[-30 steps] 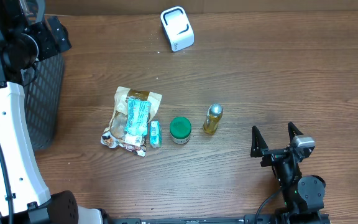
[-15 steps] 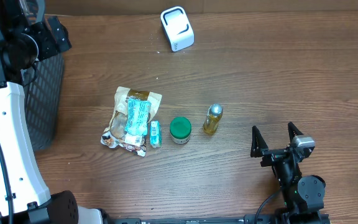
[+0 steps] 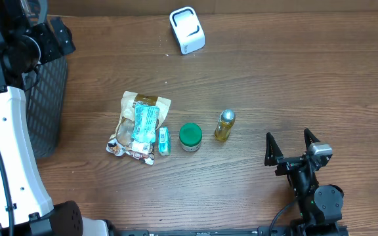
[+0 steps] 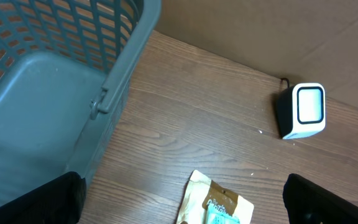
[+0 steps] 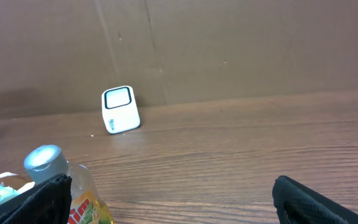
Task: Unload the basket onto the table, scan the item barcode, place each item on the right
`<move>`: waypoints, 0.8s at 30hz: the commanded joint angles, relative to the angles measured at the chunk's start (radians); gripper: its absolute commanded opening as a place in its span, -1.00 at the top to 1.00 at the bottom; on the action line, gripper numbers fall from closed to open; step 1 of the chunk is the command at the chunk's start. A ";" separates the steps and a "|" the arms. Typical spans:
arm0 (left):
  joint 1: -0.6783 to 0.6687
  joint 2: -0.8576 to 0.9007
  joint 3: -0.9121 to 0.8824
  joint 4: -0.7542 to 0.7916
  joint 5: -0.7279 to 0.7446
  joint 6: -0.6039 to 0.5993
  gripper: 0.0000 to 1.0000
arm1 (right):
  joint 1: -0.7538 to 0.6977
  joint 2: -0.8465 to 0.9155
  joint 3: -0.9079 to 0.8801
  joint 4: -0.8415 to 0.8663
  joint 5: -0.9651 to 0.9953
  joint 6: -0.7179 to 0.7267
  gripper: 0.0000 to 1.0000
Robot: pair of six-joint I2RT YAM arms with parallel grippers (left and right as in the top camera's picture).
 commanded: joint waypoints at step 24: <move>-0.002 0.003 0.027 0.001 0.014 0.016 -1.00 | -0.003 0.232 0.605 -0.465 -0.067 0.238 -1.00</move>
